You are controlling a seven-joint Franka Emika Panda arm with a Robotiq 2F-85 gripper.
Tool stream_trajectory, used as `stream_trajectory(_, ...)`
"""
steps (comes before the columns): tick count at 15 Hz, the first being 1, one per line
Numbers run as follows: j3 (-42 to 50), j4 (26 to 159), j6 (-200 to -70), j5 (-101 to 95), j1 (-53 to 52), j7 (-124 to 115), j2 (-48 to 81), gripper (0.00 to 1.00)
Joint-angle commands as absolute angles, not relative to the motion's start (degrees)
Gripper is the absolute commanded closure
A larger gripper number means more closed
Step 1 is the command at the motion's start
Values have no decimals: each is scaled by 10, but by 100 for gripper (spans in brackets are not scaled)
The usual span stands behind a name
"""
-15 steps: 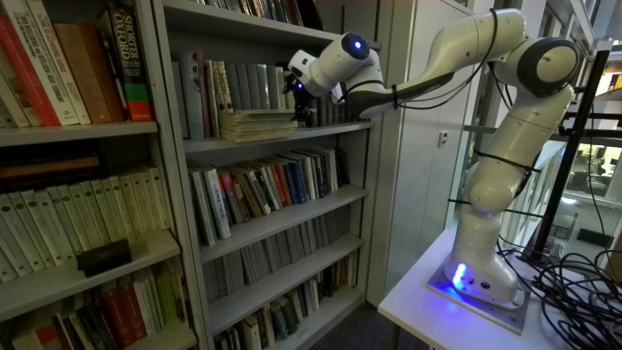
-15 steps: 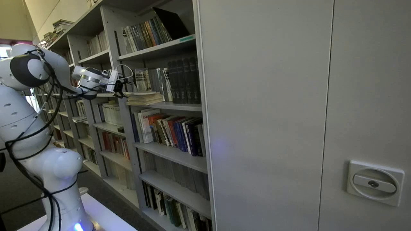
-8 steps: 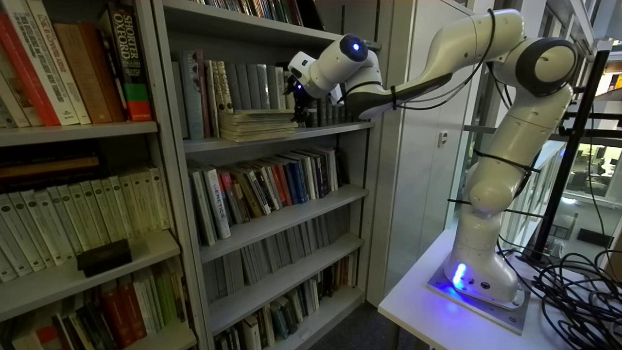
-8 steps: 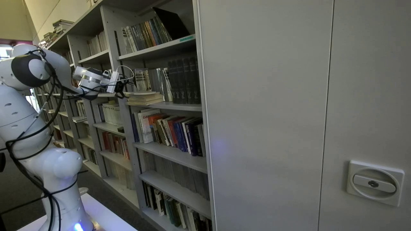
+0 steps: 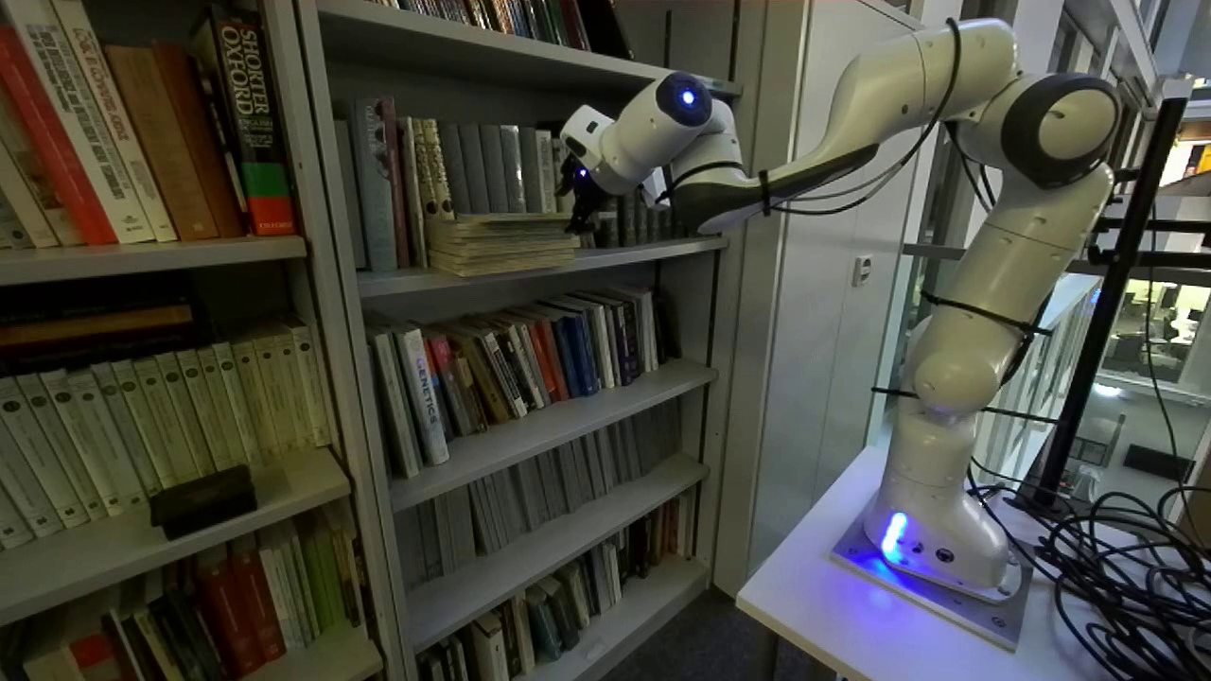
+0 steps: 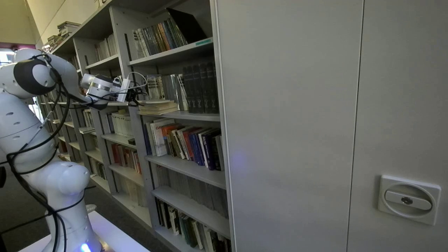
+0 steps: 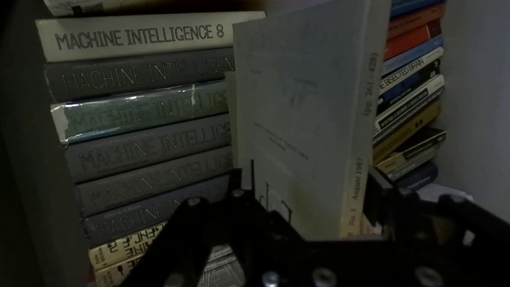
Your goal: Pick up the book on top of the pile of books on the bookshelf and then put it on top of the books that are arranged on the shelf
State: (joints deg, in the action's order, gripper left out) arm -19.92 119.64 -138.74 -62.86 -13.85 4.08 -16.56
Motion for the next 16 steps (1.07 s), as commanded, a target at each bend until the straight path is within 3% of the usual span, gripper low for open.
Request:
stream_trajectory(1, -200, 1189, -1372, -653, -139, 21, -159, 65)
stream_trajectory(5, -197, 1196, -1374, -650, -141, 21, -160, 95)
stream_trajectory(6, -197, 1199, -1372, -646, -142, 25, -162, 99)
stream_trajectory(16, -213, 1182, -1330, -677, -141, 0, -202, 97)
